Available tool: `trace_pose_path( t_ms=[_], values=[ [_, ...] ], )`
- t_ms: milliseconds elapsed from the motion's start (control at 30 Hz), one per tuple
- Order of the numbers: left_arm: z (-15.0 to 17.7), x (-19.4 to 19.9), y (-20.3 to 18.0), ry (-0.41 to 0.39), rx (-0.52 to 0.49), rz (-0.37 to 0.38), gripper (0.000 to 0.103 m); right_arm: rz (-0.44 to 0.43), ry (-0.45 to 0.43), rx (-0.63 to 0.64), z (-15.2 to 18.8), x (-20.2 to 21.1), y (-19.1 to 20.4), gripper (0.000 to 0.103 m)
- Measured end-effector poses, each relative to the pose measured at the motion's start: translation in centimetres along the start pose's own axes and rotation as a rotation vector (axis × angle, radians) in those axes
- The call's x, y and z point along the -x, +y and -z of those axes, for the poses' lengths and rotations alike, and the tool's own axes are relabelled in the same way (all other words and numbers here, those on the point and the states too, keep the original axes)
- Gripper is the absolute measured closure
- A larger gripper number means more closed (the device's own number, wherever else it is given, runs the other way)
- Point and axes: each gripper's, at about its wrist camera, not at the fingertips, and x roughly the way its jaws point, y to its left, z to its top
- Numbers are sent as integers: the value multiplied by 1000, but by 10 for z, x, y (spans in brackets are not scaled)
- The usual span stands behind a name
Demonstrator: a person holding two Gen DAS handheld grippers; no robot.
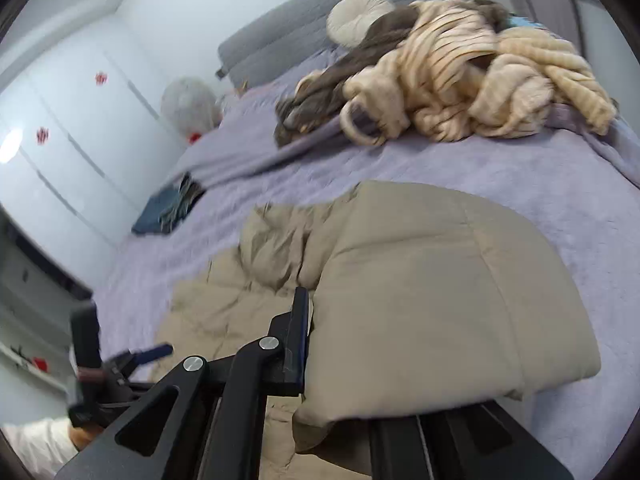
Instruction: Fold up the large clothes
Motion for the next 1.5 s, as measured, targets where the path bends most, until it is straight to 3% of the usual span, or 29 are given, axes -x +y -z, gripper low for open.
trace_pose_path(
  t_ms=[200, 367, 400, 500, 600, 767, 800, 833, 867, 900, 1100, 1233, 1367, 1433, 1500],
  values=[
    [-1, -13, 25, 2, 29, -2, 0, 34, 167, -53, 50, -71, -9, 95],
    [-2, -27, 24, 17, 56, 39, 0, 59, 239, -109, 61, -80, -21, 92],
    [-3, -29, 23, 19, 60, 53, 0, 47, 254, -132, 59, -78, -23, 82],
    [-8, -35, 18, 21, 66, 92, 0, -35, 230, -212, 53, -54, -23, 15],
    [-14, -38, 19, 20, 69, 122, 0, -51, 135, -301, 49, -16, -35, 15],
    [-20, -42, 36, 31, 95, 177, 0, -66, -15, -634, 52, 8, -101, 20],
    [-20, -42, 39, 33, 94, 185, 0, -66, -31, -695, 52, 7, -114, 34],
    [-21, -42, 42, 35, 94, 195, 0, -47, -35, -717, 50, 4, -119, 68],
    [-20, -42, 45, 39, 98, 209, 0, -11, -26, -710, 44, 1, -120, 85],
    [-21, -43, 50, 51, 108, 230, 0, 5, -29, -684, 39, -2, -116, 94],
    [-25, -43, 85, 63, 238, 402, 0, -1, -16, -209, -7, -21, -1, 95],
    [-29, -37, 102, 53, 300, 548, 0, -30, 77, 0, 10, -50, 66, 95],
    [-33, -37, 105, 68, 325, 695, 0, -30, 240, 68, 39, -87, 94, 90],
    [-33, -41, 99, 92, 312, 726, 0, -31, 299, 60, 50, -96, 94, 61],
    [-32, -47, 92, 114, 298, 712, 0, -53, 305, 14, 56, -89, 82, 42]
  ],
)
